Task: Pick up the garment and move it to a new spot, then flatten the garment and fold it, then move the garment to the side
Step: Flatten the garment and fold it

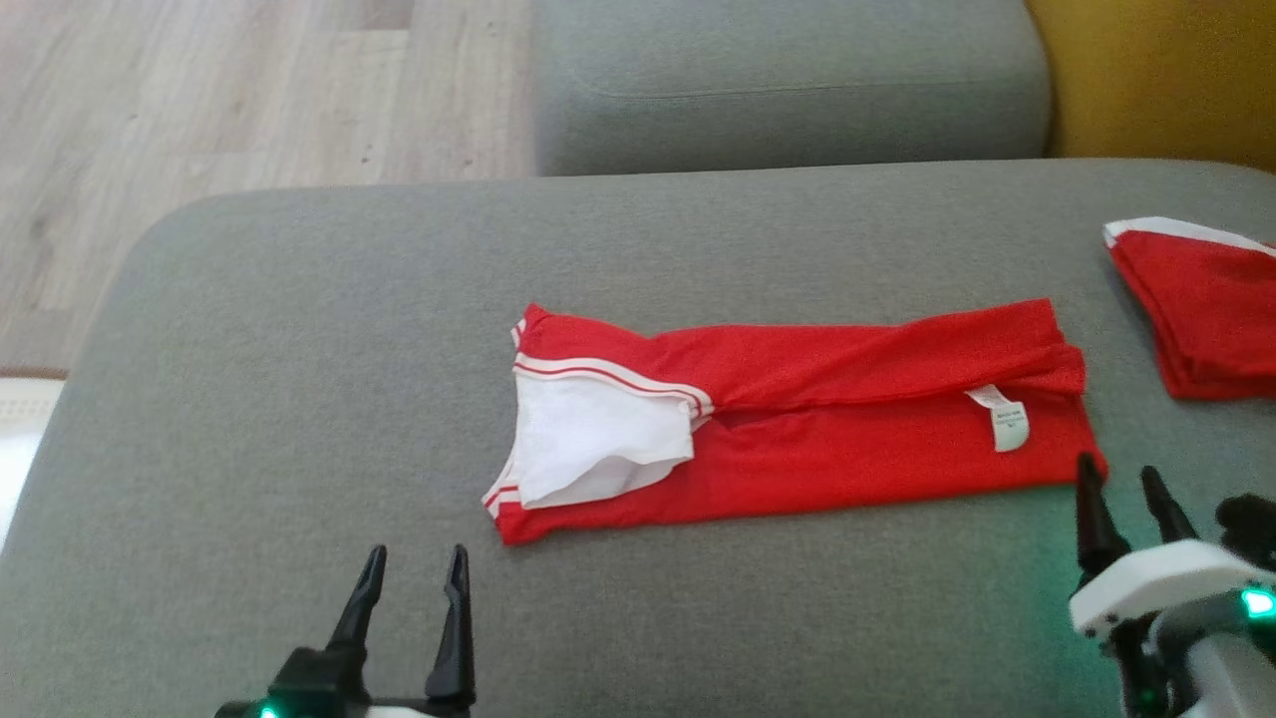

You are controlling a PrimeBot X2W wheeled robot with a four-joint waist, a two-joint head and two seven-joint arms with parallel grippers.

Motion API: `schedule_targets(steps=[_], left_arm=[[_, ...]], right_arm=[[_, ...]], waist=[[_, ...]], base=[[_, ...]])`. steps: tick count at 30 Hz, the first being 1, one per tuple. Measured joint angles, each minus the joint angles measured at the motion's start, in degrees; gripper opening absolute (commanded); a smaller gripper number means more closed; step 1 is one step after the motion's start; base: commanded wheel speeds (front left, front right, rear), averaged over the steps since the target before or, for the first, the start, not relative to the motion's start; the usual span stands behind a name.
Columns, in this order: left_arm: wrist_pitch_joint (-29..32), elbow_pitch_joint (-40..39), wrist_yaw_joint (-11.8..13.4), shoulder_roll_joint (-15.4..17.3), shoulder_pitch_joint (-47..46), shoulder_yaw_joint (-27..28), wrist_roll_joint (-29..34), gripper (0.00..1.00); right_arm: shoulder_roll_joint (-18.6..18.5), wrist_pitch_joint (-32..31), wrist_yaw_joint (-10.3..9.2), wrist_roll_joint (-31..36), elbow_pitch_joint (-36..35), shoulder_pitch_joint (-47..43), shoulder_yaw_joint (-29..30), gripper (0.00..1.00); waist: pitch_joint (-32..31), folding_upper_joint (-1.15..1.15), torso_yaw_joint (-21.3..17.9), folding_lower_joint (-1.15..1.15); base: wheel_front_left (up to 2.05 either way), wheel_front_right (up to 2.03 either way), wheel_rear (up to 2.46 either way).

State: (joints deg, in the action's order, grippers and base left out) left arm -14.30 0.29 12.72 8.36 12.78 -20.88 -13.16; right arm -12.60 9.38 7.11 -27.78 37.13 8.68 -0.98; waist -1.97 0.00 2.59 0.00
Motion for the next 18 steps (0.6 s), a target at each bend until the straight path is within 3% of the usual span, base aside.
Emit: schedule_targets(steps=[8,18], left_arm=[[0.0,0.0,-2.7,-2.1,-0.1,-0.1,3.7,1.0],[0.0,0.9,-4.3,-3.9,-3.4,-0.3,5.0,1.0]], right_arm=[[-1.1,-8.3,0.0,3.5,12.2,11.7,10.5,1.0],[-4.8,-14.5,0.0,11.3,24.5,24.4,16.4,1.0]], waist=[[1.9,0.0,3.9,0.0],[7.5,0.0,7.2,0.0]], base=[[0.0,0.0,0.0],[0.0,0.0,0.0]])
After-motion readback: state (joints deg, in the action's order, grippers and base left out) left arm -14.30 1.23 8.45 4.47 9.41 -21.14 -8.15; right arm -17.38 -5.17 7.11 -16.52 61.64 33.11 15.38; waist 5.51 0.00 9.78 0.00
